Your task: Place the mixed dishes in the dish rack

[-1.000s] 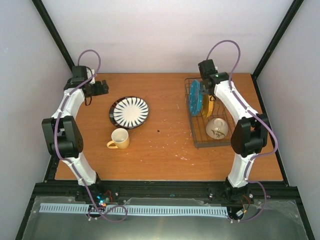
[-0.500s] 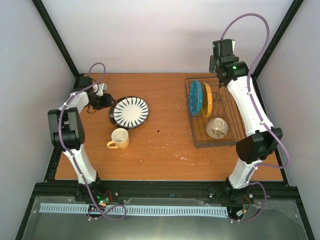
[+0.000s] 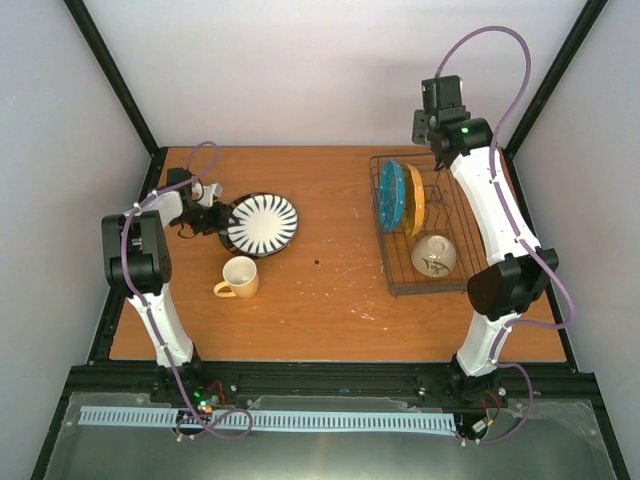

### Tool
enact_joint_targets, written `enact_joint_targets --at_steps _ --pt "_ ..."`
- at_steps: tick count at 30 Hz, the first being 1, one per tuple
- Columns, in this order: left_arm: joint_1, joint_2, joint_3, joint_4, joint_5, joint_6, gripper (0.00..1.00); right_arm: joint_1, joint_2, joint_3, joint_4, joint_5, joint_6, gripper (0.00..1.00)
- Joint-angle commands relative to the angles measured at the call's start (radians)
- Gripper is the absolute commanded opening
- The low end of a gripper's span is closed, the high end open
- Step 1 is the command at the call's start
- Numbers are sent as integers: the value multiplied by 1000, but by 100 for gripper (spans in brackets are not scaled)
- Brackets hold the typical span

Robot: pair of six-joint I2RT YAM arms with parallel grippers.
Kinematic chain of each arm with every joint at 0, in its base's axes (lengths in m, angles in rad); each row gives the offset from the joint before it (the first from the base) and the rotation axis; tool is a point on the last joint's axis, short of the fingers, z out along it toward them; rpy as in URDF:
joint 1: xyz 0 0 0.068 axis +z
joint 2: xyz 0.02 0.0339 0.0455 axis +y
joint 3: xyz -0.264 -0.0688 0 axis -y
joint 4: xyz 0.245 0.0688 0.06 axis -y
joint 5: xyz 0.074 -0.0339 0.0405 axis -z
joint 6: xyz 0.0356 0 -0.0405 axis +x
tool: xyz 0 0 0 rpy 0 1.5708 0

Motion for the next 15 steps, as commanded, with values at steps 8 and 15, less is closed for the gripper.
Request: enact_joint_targets --at_steps 8,15 --pt "-12 82 28 -2 -2 47 34 1 21 59 -14 -14 -14 67" --pt "-33 124 7 13 7 50 14 -1 30 66 -24 -28 -15 67"
